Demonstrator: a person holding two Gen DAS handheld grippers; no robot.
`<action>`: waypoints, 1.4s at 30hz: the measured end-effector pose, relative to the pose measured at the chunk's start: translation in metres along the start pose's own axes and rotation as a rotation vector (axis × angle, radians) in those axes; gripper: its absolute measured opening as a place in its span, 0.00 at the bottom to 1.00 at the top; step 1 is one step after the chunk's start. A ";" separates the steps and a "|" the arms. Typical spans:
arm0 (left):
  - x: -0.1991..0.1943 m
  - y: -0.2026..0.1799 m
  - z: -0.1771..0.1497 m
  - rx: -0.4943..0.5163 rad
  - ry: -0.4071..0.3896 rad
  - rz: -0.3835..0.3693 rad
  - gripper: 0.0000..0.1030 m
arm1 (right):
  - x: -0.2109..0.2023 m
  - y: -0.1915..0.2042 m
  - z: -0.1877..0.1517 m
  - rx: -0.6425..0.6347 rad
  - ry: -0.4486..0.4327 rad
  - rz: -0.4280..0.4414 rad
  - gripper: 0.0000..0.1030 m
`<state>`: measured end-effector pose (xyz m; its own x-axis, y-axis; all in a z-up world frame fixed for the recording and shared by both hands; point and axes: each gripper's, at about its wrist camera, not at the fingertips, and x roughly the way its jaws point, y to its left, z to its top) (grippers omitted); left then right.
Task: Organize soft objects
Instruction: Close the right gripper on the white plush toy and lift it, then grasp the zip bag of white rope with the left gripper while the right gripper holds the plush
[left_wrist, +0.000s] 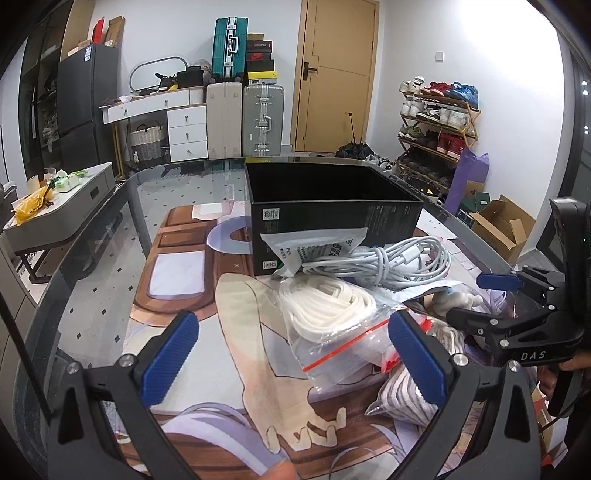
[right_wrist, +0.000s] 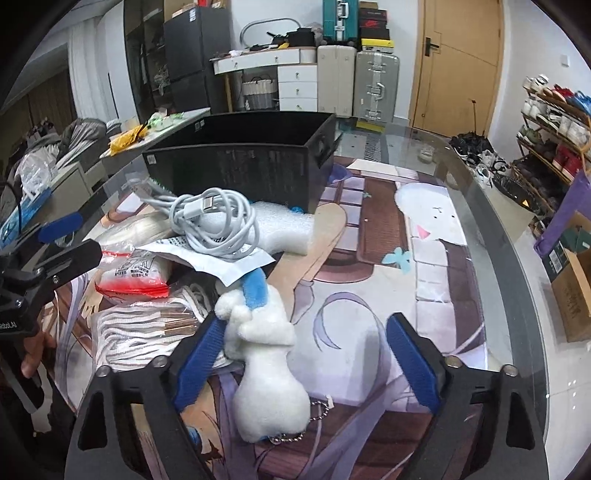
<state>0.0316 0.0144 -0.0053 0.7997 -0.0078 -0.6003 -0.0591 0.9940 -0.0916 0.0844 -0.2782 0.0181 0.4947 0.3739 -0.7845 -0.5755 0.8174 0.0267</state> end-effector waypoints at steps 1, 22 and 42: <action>0.000 0.000 0.000 0.001 0.000 -0.001 1.00 | 0.001 0.001 0.001 -0.005 0.004 -0.002 0.82; 0.000 0.000 -0.002 0.002 0.005 -0.002 1.00 | -0.006 0.001 -0.017 -0.057 -0.021 0.060 0.37; 0.007 0.005 0.003 -0.055 0.038 -0.037 1.00 | -0.050 -0.009 -0.025 0.043 -0.141 0.089 0.32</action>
<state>0.0385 0.0197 -0.0078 0.7790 -0.0495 -0.6251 -0.0636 0.9855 -0.1573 0.0483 -0.3152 0.0416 0.5314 0.5010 -0.6832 -0.5945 0.7950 0.1206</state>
